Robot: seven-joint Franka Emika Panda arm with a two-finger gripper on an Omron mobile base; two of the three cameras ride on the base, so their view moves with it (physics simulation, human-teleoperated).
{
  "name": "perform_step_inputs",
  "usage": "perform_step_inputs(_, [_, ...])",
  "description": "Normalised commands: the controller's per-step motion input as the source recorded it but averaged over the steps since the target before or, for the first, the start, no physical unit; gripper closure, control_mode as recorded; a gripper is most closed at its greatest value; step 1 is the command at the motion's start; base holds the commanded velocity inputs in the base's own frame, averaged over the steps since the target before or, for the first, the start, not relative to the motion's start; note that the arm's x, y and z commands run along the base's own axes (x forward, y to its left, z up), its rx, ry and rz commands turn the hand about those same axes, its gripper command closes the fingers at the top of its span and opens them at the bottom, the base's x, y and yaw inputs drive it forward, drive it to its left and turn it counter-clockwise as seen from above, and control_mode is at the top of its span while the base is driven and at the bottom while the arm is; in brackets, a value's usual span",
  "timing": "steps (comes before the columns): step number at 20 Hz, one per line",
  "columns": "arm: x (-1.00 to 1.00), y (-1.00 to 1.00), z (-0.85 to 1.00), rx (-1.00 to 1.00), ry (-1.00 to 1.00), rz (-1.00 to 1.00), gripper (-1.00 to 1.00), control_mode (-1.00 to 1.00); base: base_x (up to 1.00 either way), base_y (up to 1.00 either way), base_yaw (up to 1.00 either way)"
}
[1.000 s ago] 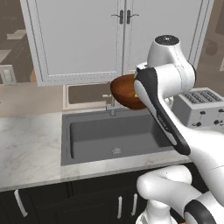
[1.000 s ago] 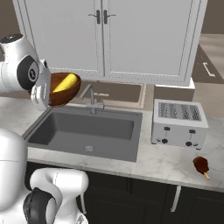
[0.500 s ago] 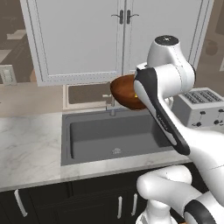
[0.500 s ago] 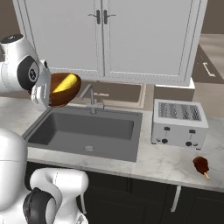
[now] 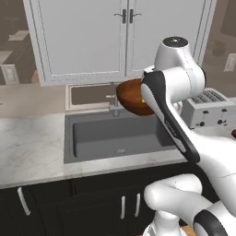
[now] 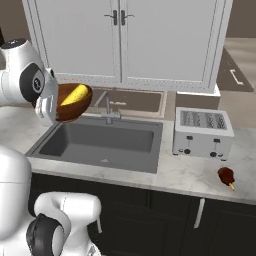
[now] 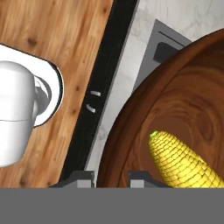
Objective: Pick the corn from the sink and place it in the bowl. Then pick the bowl and place it in the microwave. Then close the microwave door and press the start button.
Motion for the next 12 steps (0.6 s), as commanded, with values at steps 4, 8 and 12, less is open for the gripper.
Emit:
perform_step_inputs(4, [0.00, 0.00, 0.00, 0.00, 0.00, 0.00, 1.00, 1.00, -0.27, -0.08, -0.01])
perform_step_inputs(8, [0.00, 0.00, 0.00, 0.00, 0.00, 0.00, 1.00, 1.00, -0.08, -0.14, 0.02])
perform_step_inputs(12, [0.00, 0.00, 0.00, 0.00, 0.00, 0.00, 1.00, 1.00, -0.29, -0.13, 0.43])
